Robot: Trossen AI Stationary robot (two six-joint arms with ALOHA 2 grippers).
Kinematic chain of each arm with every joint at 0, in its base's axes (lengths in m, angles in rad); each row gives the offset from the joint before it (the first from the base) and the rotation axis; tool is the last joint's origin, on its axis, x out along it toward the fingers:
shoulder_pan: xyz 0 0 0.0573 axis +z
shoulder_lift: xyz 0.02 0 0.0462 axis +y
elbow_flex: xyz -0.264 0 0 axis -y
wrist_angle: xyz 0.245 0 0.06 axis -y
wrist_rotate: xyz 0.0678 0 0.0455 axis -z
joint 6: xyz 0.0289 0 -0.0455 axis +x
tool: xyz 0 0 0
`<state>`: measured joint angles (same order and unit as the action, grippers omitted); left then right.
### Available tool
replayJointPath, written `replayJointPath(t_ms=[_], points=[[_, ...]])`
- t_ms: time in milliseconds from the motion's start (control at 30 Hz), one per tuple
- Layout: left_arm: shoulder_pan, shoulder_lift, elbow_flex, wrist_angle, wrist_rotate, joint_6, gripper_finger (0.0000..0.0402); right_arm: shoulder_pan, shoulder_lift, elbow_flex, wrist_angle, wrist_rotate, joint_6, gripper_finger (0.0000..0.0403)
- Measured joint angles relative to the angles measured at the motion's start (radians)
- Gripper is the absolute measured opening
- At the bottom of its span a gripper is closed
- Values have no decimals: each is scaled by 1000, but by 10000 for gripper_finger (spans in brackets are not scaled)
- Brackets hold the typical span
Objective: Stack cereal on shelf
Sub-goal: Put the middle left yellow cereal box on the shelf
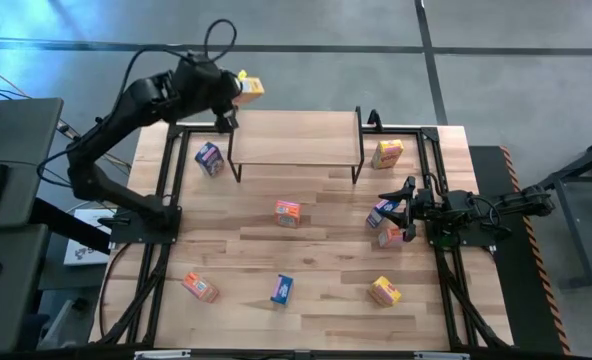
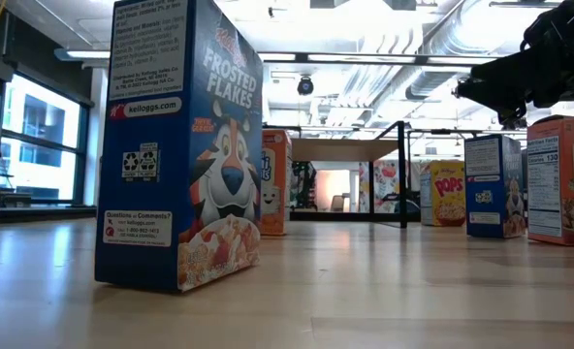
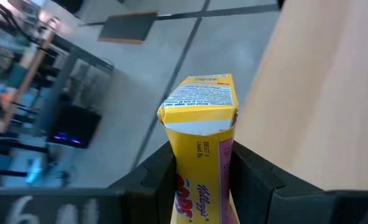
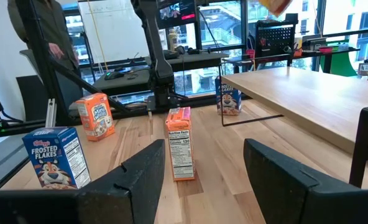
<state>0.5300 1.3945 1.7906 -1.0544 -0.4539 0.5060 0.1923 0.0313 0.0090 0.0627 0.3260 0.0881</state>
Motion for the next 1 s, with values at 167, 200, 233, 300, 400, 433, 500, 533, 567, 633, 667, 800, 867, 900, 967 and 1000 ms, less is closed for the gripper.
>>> replayJointPath(t_ms=[167,200,233,300,400,433,500,533,567,633,667,800,867,900,967,1000], points=[[56,38,37,9,6,103,115,0,0,0,0,0,0,211],[62,47,44,11,8,110,115,0,0,0,0,0,0,211],[69,56,51,10,18,119,115,0,0,0,0,0,0,211],[84,78,62,10,58,146,115,0,0,0,0,0,0,211],[93,118,80,11,95,196,115,0,0,0,0,0,0,211],[93,133,86,13,101,211,115,0,0,0,0,0,0,211],[93,168,101,13,104,236,115,0,0,0,0,0,0,211],[93,186,107,13,105,245,115,0,0,0,0,0,0,211],[93,203,115,10,105,255,115,0,0,0,0,0,0,211],[93,235,133,1,104,266,115,0,0,0,0,0,0,211],[93,250,141,-4,104,266,115,0,0,0,0,0,0,211],[93,305,173,-58,104,265,115,0,0,0,0,0,0,211],[93,330,194,-99,105,252,115,0,0,0,0,0,0,211],[93,341,203,-128,104,238,115,0,0,0,0,0,0,211],[93,361,217,-173,105,220,115,0,0,0,0,0,0,211],[93,369,220,-186,105,215,115,0,0,0,0,0,0,211]])
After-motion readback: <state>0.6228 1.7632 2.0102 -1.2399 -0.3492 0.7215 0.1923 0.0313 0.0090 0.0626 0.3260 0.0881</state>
